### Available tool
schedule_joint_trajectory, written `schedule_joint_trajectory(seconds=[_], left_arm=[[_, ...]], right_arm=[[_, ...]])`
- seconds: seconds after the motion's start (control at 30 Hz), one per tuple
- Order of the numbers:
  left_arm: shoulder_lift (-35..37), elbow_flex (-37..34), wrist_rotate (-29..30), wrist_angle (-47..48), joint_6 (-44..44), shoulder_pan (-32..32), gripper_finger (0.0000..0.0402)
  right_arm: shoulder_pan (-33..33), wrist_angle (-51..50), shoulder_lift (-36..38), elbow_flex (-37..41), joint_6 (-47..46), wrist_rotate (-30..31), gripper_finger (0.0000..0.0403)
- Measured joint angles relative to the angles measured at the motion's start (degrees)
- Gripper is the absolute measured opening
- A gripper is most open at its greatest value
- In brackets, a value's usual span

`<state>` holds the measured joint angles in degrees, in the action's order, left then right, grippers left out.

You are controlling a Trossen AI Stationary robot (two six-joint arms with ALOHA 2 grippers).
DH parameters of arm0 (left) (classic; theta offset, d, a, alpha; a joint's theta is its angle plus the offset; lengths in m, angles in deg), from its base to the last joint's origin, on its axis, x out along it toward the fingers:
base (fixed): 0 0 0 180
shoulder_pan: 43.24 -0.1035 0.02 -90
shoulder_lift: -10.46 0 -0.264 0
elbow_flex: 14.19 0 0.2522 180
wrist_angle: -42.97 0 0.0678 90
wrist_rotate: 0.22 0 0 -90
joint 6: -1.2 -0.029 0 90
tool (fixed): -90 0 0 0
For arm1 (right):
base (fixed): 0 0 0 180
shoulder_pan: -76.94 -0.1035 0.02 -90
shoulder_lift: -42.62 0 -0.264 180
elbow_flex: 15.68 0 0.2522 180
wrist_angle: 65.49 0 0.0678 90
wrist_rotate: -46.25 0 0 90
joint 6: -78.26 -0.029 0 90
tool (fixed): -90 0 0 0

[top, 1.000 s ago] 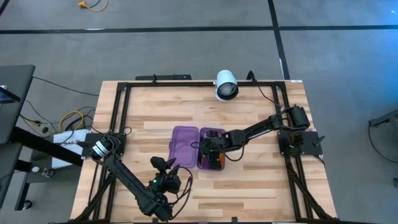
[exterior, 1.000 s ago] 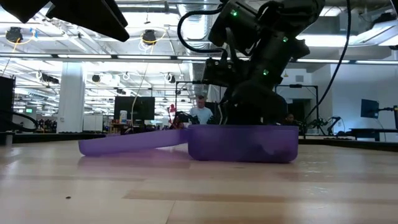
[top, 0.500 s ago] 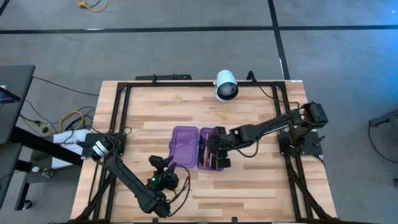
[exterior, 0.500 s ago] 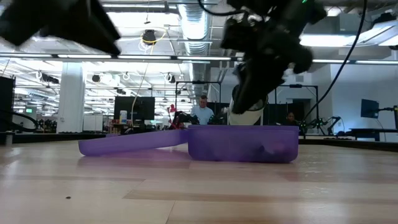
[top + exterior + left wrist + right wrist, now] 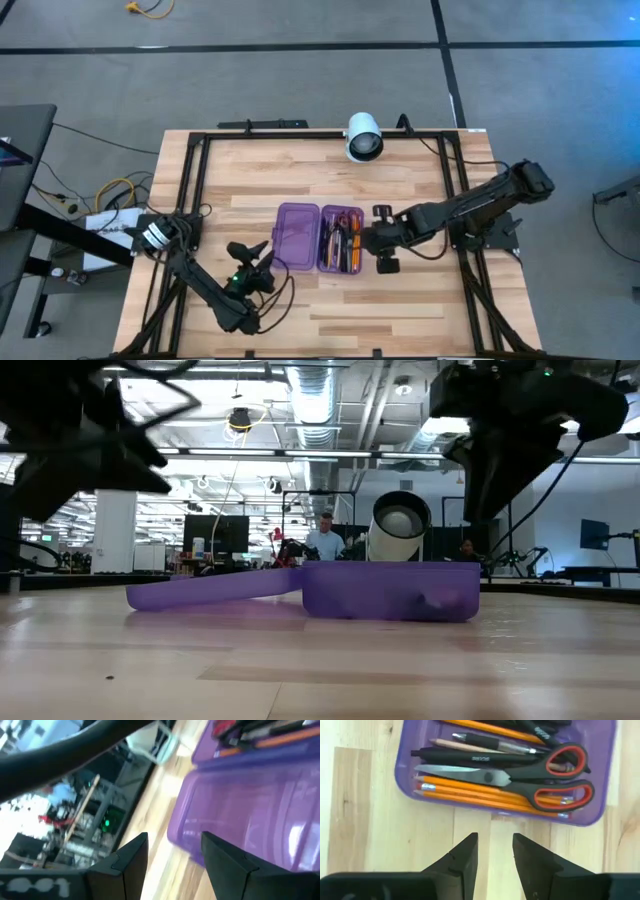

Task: Pick & place school supplies into a supply box
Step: Close the purple supply box

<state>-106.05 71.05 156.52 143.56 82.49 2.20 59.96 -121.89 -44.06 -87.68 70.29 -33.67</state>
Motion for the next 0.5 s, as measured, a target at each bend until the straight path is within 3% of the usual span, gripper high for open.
schedule_joint_trajectory(seconds=[0.13,0.27,0.5], left_arm=[[0.1,2.8,2.8,3.2,-3.4,0.3,0.0176],[0.9,3.6,1.9,2.0,-20.4,-0.3,0.0176],[0.4,3.6,-1.0,-0.3,-22.3,-2.3,0.0176]], right_arm=[[0.6,2.1,-0.2,2.9,-1.0,2.1,0.0118],[2.4,3.7,-2.3,5.9,-1.3,2.2,0.0118],[3.5,7.1,-3.6,10.4,-2.2,2.0,0.0118]])
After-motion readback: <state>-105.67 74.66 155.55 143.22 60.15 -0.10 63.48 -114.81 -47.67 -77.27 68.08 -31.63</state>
